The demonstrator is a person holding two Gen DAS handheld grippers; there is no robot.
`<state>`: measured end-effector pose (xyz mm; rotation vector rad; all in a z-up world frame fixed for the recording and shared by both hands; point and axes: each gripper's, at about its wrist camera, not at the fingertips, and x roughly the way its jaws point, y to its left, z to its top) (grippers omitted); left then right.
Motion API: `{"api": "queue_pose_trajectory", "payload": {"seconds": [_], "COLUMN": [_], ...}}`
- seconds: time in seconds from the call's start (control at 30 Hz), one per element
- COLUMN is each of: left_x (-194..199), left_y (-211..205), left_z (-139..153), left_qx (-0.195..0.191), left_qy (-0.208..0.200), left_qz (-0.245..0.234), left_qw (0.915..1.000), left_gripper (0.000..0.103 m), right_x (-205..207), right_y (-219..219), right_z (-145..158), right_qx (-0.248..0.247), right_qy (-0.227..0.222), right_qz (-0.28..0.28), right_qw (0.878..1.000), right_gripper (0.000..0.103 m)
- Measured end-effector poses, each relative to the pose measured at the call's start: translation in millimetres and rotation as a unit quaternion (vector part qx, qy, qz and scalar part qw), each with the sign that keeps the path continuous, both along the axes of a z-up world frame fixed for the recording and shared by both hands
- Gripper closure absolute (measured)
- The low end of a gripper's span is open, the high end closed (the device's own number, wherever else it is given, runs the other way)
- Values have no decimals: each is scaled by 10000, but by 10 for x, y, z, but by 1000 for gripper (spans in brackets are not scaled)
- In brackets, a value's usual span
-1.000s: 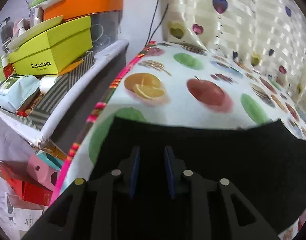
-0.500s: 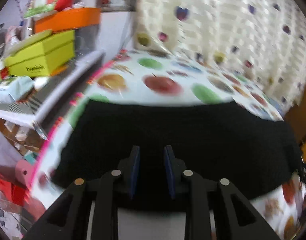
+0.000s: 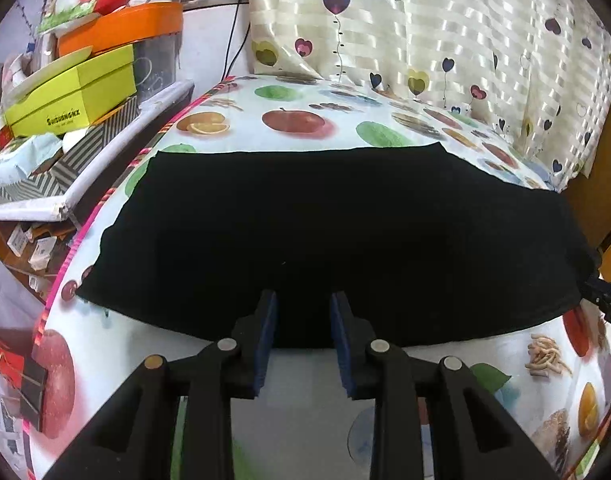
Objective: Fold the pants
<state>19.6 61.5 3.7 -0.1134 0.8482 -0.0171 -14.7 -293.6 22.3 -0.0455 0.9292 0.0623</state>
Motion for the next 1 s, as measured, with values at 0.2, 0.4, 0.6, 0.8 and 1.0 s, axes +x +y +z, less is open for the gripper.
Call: {"api": "queue_pose_trajectory", "payload": {"seconds": [0.2, 0.4, 0.6, 0.8, 1.0], "left_x": [-274, -436, -419, -293, -110], "left_y": [113, 476, 783, 966, 914], "left_z": [46, 102, 59, -22, -83], "left_qx": [-238, -466, -550, -608, -306], "left_qy": [-136, -287, -279, -176, -37], "left_qz": [338, 1046, 1615, 1921, 2028], "left_qw": [9991, 9930, 9849, 9793, 9787], "left_gripper": [73, 73, 61, 54, 45], "right_x": [-164, -163, -145, -107, -59], "right_y": [313, 593, 684, 717, 761], "right_z": [119, 94, 100, 120, 131], "right_qx": [8, 158, 197, 178, 187], "right_qy": [-338, -409, -429, -449, -463], "right_qz": [416, 832, 945, 1010, 1061], "right_qw": [9986, 9956, 9944, 9937, 9931], "right_gripper": [51, 51, 51, 51, 51]}}
